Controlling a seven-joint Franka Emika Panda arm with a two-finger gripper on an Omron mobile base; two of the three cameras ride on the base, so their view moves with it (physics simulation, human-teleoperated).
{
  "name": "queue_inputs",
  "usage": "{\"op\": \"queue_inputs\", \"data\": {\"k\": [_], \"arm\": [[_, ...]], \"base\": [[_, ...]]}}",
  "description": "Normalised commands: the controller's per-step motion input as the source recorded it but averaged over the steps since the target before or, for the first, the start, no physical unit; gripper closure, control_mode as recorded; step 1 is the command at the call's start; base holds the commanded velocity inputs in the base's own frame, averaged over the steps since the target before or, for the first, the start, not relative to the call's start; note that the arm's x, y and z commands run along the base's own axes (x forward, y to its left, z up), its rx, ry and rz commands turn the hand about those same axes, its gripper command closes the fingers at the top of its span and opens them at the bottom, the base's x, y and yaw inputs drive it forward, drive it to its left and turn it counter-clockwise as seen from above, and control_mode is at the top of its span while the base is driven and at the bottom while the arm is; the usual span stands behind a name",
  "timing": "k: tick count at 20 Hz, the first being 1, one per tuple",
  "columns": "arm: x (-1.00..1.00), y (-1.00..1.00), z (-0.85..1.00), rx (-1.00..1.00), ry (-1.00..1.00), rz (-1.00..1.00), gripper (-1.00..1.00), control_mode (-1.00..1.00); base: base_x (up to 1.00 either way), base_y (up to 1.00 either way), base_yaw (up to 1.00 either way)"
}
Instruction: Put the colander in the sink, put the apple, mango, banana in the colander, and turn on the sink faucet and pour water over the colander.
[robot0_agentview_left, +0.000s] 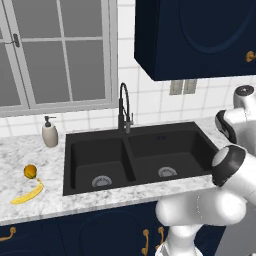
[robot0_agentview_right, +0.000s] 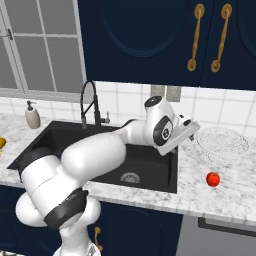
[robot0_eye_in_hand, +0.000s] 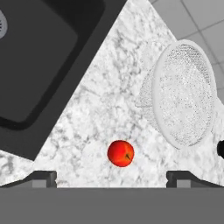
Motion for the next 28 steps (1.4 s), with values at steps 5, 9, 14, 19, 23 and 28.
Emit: {"op": "queue_inputs", "data": {"k": [5, 9, 14, 19, 23, 28], "arm": [[0.08, -0.24, -0.31, -0.02, -0.09, 0.00, -1.00, -1.00], [0.23, -0.39, -0.20, 0.00, -0.04, 0.00, -1.00, -1.00], [0.49, -0.35, -0.25, 0.00, 0.14, 0.01, -1.00, -1.00], [0.41, -0.19, -0.05, 0.00, 0.02, 0.04, -1.00, -1.00], [0.23, -0.24, -0.03, 0.00, -0.01, 0.06, -1.00, -1.00], [0.32, -0.20, -0.11, 0.00, 0.00, 0.02, -1.00, -1.00]], "base": [[0.00, 0.00, 0.00], [0.00, 0.00, 0.00], [0.00, 0.00, 0.00], [0.00, 0.00, 0.00], [0.00, 0.00, 0.00], [0.00, 0.00, 0.00]]}}
